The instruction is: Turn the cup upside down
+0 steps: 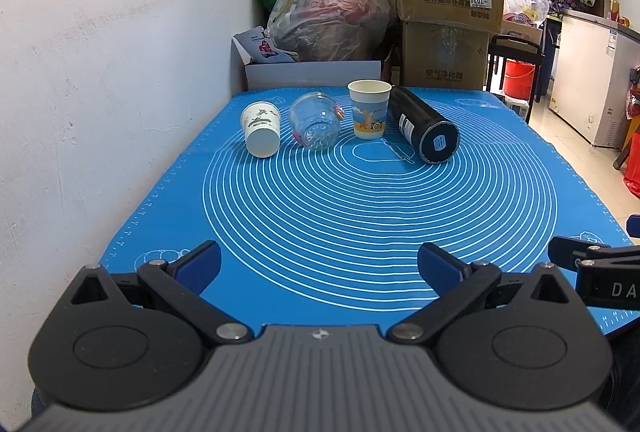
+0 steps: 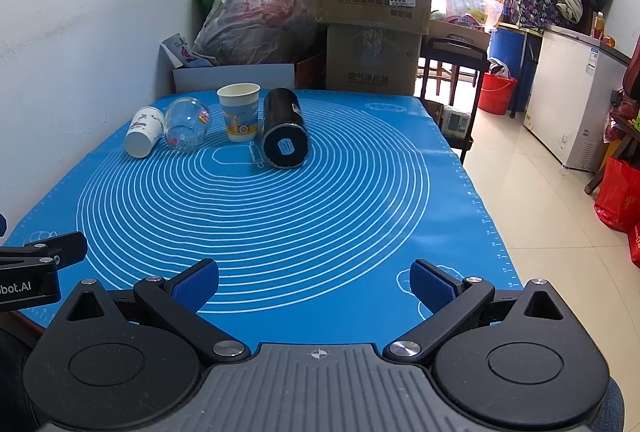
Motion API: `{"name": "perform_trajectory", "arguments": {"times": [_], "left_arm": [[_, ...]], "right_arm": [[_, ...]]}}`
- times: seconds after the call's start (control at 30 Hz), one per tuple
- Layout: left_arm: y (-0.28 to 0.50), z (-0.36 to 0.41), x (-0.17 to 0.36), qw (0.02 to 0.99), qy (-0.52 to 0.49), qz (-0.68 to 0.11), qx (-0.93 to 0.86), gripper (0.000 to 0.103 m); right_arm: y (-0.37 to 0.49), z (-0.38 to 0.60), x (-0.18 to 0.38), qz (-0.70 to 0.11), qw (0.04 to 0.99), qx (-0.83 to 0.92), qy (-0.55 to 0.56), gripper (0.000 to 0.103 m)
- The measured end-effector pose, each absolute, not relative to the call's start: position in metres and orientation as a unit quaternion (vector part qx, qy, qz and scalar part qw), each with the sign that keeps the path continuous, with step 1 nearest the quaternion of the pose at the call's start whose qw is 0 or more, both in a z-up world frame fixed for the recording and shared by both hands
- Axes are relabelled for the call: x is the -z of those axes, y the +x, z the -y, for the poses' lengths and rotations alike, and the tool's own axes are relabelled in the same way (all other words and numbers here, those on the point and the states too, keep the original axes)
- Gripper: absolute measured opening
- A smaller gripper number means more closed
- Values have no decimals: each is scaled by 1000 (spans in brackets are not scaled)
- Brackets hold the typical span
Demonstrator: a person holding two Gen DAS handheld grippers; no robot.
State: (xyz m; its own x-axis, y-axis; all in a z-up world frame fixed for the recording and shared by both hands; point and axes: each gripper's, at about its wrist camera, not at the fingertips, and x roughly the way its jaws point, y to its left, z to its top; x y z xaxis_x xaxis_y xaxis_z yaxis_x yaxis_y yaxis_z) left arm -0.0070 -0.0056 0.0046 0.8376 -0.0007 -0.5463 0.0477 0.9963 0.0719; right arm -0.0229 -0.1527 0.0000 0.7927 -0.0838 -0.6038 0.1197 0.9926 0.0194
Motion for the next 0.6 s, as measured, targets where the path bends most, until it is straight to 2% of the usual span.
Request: {"name": "perform_trajectory", "arguments": {"times": [0.6], "left_arm": [[-5, 5, 0, 956, 42, -290, 14, 103]], "right_arm": [[-21, 155, 3, -321, 945, 55, 33, 103]]}}
